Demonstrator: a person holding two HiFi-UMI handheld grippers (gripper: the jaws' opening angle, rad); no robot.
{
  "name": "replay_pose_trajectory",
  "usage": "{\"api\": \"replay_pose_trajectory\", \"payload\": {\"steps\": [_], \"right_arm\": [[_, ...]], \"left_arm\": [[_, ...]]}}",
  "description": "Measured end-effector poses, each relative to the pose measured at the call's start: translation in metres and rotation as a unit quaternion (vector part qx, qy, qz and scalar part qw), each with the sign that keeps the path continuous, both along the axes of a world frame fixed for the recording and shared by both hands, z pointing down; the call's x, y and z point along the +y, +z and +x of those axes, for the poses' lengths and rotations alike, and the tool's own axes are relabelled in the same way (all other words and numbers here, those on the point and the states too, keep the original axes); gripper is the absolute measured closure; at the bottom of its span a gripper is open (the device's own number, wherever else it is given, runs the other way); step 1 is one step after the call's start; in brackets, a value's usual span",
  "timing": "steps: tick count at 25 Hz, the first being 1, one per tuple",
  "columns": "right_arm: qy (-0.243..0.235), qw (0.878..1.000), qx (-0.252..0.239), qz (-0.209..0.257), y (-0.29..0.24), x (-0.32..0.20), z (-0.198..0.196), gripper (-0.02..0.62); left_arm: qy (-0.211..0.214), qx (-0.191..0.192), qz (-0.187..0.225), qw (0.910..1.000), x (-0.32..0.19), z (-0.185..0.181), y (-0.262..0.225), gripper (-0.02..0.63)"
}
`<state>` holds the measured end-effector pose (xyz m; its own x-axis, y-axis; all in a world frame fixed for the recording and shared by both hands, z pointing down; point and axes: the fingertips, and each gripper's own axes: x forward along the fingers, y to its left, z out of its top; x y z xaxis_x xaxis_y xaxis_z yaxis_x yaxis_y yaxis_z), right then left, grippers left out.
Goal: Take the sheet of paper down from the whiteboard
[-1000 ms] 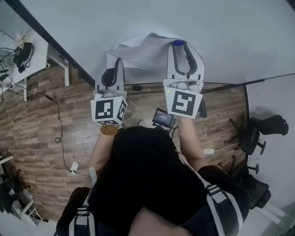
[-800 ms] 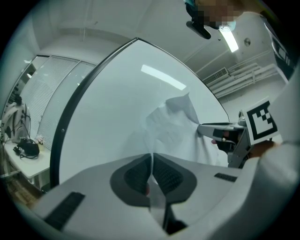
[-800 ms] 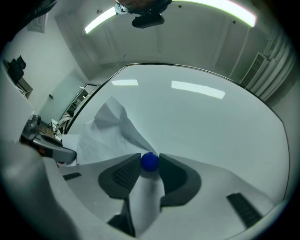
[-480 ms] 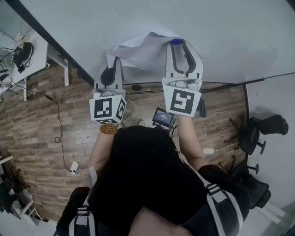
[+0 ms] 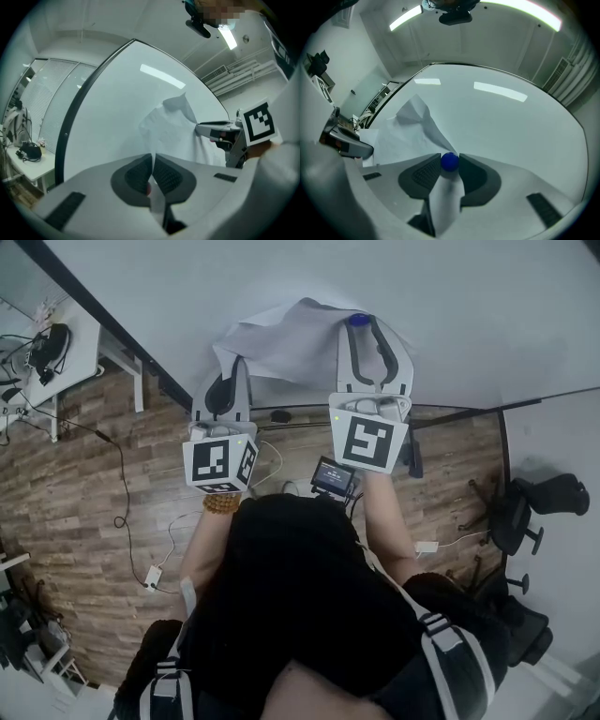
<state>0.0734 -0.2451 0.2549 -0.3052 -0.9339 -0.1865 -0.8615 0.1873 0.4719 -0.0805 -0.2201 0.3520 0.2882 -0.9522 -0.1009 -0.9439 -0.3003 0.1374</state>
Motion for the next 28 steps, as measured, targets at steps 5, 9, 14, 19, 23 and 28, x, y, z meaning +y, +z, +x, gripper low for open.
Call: {"api": "replay_pose_trajectory", "payload": {"steps": [5,9,14,19,23,28], "right_arm": [[-0.003,1.0,0.002,-0.001,0.0,0.0,-0.001,0.476],[-0.005,1.0,0.002,-0.003,0.0,-0.001,-0.001,0.476],[-0.004,1.0,0.007,-0.009,0.001,-0.002,-0.003,0.477],[-0.005,1.0,0.014,-0.008,0.0,-0.002,-0.003,0.477],[-0.005,1.0,0.013,-0.008,0.0,-0.002,-0.003,0.477],[-0.003,1.0,0.016,-0.01,0.001,-0.001,-0.002,0.477]], "left_arm": [[-0.001,-0.001,0.0,1.0,0.001,-0.001,-0.002,0.595],[0.0,0.012,-0.005,0.9999,0.0,-0.001,-0.002,0.597],[-0.004,0.019,-0.006,0.9998,-0.003,-0.004,-0.004,0.597],[-0.005,0.034,-0.014,0.9993,-0.007,-0.004,-0.002,0.597],[-0.007,0.054,-0.02,0.9983,-0.012,-0.005,-0.002,0.595],[-0.008,0.067,-0.024,0.9974,-0.017,-0.007,-0.003,0.595]]}}
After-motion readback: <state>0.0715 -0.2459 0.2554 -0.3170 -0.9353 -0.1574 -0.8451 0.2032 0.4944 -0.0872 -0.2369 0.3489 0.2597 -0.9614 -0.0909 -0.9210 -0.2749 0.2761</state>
